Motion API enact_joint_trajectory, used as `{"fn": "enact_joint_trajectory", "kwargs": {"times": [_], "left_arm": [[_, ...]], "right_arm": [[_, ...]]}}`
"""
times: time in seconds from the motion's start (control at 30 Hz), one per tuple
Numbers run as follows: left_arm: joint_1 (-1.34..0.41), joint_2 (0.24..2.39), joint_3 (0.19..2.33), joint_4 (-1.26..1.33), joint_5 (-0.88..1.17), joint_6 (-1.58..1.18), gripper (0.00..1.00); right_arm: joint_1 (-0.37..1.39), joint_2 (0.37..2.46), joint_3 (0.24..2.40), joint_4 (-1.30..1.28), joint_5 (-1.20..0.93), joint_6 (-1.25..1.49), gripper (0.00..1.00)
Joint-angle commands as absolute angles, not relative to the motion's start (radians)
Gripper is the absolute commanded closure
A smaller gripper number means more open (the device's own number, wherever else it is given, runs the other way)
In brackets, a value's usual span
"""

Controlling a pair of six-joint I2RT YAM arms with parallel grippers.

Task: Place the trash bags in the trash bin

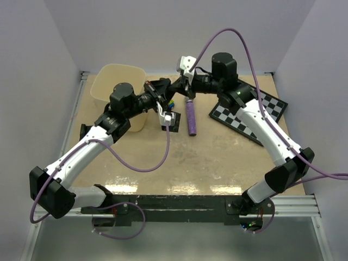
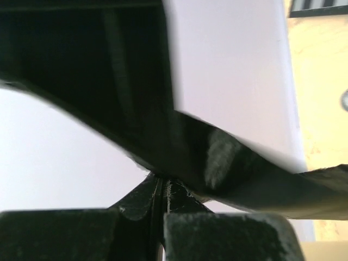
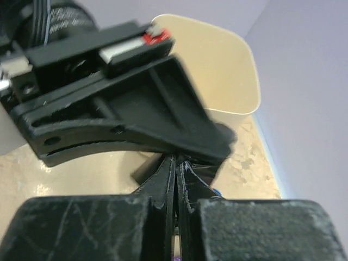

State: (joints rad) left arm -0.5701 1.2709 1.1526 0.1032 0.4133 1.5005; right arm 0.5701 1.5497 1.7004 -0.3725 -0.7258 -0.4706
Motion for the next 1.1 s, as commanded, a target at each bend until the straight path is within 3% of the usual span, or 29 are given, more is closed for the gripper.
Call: {"fn": "enact_joint_trajectory", "kwargs": {"times": [0.0,0.1,0.33,0.47,0.63,0.8,0.93,1.07], "left_arm": [[-0.577,1.256,1.17,-0.093,0.422,1.546,1.0],[-0.575,1.229,1.158,-0.068,0.434,1.554,1.0],[-0.575,1.258,1.192,0.233,0.396,1.496,1.0],[-0.575,1.285,1.197,0.145,0.36,1.494,1.0],[-0.575,1.241,1.151,-0.038,0.411,1.526,1.0],[-0.575,1.209,1.155,0.099,0.468,1.514,1.0],[-0.575,1.242,1.189,0.187,0.443,1.473,1.0],[-0.574,1.287,1.203,0.094,0.388,1.468,1.0]], "right_arm": [[0.513,1.551,1.763,-0.262,-0.672,-0.402,1.0],[0.491,1.574,1.744,-0.297,-0.577,-0.461,1.0],[0.601,1.517,1.603,-0.36,-0.59,-0.572,1.0],[0.617,1.491,1.653,-0.339,-0.698,-0.513,1.0],[0.548,1.517,1.7,-0.235,-0.583,-0.437,1.0],[0.543,1.546,1.645,-0.288,-0.476,-0.547,1.0],[0.584,1.537,1.591,-0.32,-0.538,-0.538,1.0],[0.609,1.502,1.644,-0.338,-0.676,-0.525,1.0]]}}
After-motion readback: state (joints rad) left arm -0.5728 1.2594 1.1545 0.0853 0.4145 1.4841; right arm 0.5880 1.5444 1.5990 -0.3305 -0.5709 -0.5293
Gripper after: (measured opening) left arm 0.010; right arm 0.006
